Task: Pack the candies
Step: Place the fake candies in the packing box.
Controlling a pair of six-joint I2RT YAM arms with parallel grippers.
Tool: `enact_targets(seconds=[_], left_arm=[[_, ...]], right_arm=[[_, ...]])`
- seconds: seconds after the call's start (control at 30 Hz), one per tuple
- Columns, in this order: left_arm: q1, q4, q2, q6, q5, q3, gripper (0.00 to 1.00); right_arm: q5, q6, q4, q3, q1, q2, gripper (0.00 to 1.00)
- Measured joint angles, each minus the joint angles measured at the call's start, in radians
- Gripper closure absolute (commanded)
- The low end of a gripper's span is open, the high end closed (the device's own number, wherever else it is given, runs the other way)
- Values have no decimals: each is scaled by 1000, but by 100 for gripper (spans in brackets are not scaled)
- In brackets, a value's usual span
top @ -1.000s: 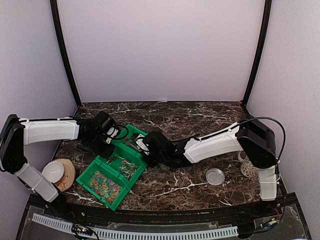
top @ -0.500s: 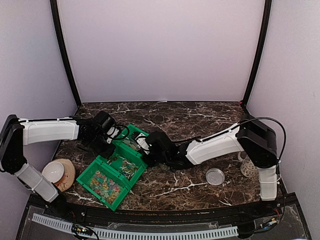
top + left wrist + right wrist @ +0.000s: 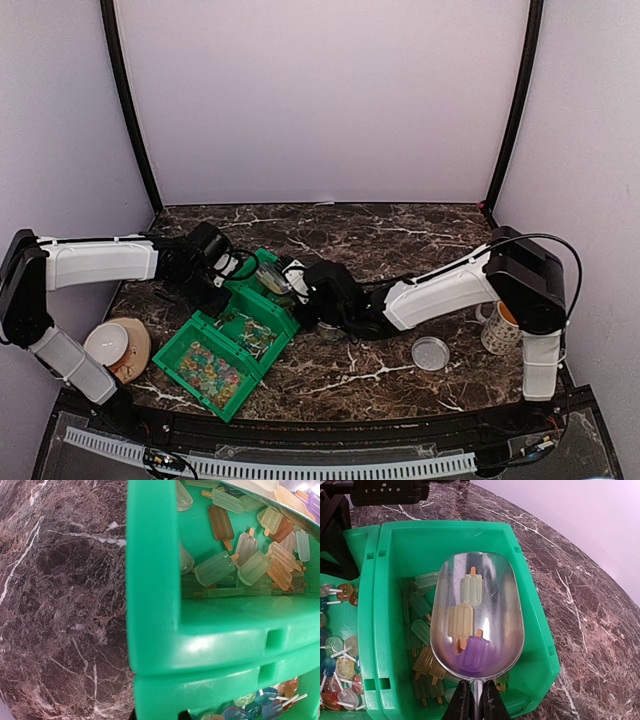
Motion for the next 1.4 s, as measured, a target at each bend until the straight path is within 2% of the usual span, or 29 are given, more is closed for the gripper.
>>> enact_targets(seconds=[0.47,1.0,1.23,1.4], left_arm=[[-4,2,-1,0,-6,0,100],[-4,0,-4,0,-12,0,100],[-4,0,-5,0,-13,0,100],[-5,0,-5,0,-16,0,100]], right_arm=[[69,33,95,-193,-4,-158,100],[136,32,160,-257,-4,-209,100],[163,13,104,-260,-4,-308,100],[190,13,-33,-261,0,-399,100]])
